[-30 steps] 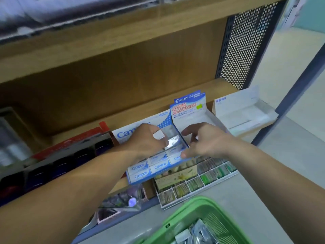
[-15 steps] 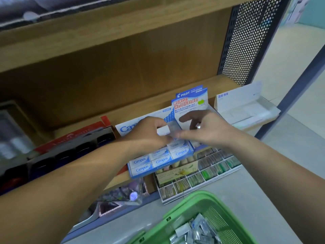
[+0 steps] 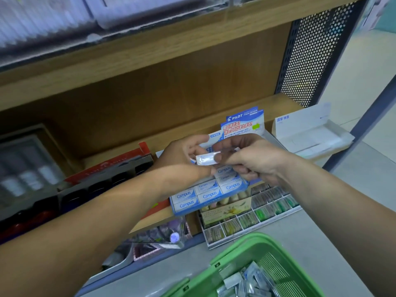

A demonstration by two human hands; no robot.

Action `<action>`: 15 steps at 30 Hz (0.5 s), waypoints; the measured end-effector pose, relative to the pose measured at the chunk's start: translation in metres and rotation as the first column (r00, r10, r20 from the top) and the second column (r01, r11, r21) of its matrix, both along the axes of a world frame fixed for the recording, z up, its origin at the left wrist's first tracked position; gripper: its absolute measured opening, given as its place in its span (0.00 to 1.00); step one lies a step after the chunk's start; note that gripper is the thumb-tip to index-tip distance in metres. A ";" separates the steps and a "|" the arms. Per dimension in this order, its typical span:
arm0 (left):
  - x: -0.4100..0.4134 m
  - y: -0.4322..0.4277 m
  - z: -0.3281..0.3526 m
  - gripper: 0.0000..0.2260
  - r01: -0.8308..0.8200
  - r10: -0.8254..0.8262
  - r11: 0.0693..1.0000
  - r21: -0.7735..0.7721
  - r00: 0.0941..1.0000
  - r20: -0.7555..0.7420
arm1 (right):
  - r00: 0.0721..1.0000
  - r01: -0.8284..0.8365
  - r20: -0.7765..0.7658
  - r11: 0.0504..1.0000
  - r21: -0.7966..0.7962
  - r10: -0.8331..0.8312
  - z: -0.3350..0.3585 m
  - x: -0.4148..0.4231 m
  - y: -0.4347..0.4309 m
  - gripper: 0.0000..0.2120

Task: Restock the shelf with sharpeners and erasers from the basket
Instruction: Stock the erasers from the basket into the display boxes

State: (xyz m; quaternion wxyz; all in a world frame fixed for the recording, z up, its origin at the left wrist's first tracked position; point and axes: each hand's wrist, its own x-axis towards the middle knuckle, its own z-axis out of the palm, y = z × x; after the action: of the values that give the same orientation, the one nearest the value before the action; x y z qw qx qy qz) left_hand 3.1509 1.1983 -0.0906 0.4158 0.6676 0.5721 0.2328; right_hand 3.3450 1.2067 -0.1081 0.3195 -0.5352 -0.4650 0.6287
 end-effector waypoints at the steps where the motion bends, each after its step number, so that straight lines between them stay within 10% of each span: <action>1: -0.004 -0.001 0.002 0.32 0.012 -0.012 1.000 -0.027 1.000 0.007 | 1.000 0.009 0.004 1.000 0.003 -0.009 -0.001 -0.001 0.000 0.08; 11: -0.022 -0.004 0.006 0.05 -0.049 0.051 0.996 -0.074 0.998 0.021 | 0.996 -0.005 0.085 0.997 0.073 -0.001 -0.002 -0.004 0.002 0.05; 15: -0.025 -0.002 0.004 0.10 -0.051 0.067 0.978 -0.204 0.995 0.075 | 0.996 -0.042 0.084 0.990 0.137 0.031 -0.004 -0.006 0.002 0.08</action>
State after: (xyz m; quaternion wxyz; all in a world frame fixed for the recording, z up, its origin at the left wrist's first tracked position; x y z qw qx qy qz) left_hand 3.1259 1.1961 -0.0869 0.4973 0.5946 0.5948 0.2129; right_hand 3.3392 1.2091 -0.1118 0.3250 -0.5285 -0.5298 0.5783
